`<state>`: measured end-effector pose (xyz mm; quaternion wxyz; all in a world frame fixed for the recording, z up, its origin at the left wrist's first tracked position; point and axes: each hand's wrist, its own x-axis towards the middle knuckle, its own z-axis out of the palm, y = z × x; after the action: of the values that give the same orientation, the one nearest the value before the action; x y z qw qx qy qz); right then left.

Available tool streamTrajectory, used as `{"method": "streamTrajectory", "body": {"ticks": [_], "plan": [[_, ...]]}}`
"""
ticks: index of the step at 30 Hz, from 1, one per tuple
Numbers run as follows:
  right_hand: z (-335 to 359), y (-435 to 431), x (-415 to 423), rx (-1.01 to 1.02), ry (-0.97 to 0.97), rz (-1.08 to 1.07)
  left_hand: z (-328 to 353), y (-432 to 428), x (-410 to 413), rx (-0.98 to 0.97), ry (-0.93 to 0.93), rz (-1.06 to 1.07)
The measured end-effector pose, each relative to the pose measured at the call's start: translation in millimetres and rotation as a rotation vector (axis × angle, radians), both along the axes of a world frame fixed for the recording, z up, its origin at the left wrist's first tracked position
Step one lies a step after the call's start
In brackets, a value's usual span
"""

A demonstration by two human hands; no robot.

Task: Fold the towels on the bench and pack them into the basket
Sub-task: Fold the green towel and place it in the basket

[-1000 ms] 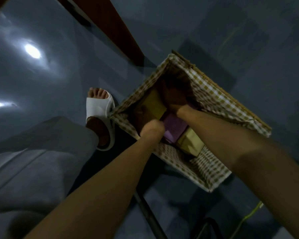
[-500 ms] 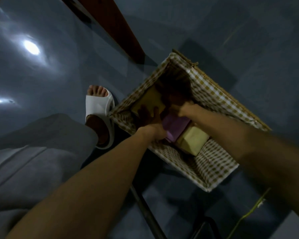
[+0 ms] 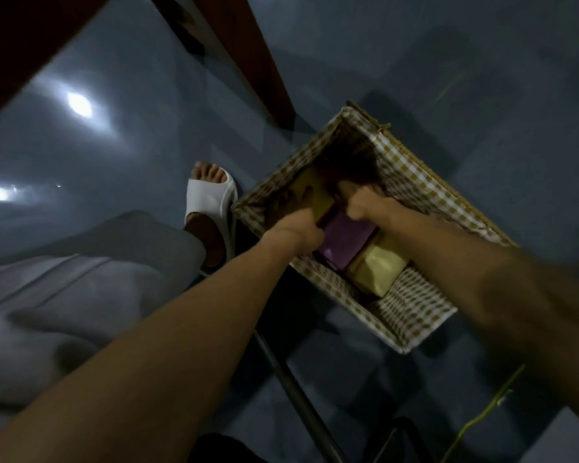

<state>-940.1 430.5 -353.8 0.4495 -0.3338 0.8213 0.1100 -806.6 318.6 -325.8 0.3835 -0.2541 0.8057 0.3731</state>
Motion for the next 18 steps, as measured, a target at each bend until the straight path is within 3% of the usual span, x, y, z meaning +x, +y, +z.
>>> {"method": "streamTrajectory", "body": {"ticks": [3,6,12,18], "plan": [[15.0,-0.1,10.0,-0.234,0.151,-0.045,21.7,-5.4,13.4,-0.021,0.097,0.067],[36.4,-1.5,14.8,-0.315,0.255,0.043,45.0,-18.5,29.8,-0.085,0.198,0.066],[79.6,-17.5,30.6,-0.400,0.326,0.077,104.4,-51.1,56.6,-0.258,0.503,0.007],[158.4,-53.9,56.0,-0.593,0.324,0.071,181.6,-98.0,59.3,-0.549,0.641,-0.073]]}}
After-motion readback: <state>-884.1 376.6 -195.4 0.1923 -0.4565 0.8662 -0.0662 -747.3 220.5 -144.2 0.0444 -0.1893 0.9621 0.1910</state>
